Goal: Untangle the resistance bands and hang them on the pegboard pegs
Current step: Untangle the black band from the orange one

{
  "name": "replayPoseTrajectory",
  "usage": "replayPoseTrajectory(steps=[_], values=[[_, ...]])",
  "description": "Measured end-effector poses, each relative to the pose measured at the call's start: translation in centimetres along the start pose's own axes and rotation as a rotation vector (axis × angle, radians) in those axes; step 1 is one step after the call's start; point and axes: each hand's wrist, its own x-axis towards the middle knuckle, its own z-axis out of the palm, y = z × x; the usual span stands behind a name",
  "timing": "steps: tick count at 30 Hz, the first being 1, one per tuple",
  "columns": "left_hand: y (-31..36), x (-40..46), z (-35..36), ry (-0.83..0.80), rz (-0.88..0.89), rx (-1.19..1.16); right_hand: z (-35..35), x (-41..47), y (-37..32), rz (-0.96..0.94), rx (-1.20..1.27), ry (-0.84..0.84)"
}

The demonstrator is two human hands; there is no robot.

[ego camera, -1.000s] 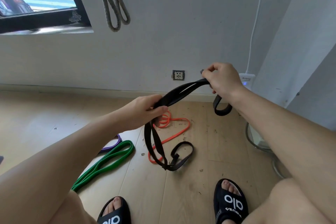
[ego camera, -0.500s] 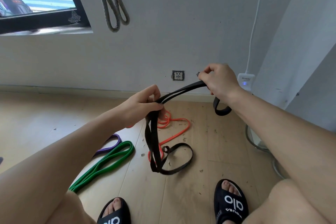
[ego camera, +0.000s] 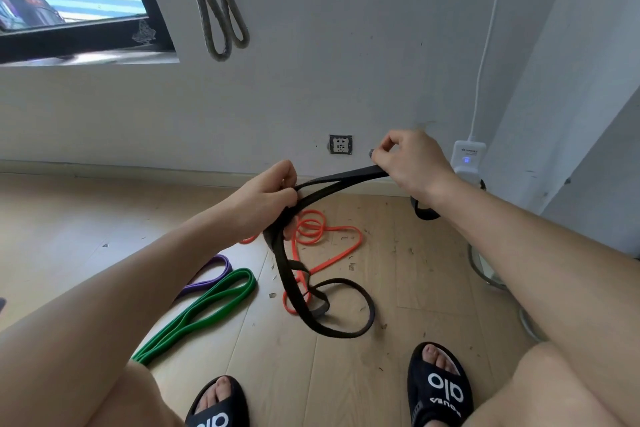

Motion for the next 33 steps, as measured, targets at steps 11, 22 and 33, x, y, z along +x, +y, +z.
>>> replayPoseTrajectory(steps=[11,22,33], values=[[-0.4,-0.1,-0.2,-0.042,0.044,-0.014,0.5,0.0,1.0,0.009,-0.034,-0.081],[0.6,0.2,0.8,-0.004,0.081,0.029,2.2,-1.1,-0.6,0.147,0.025,-0.57],[1.4,0.1,1.4,-0.06,0.138,0.019,4.1,-1.6,-4.1,-0.048,0.129,-0.484]])
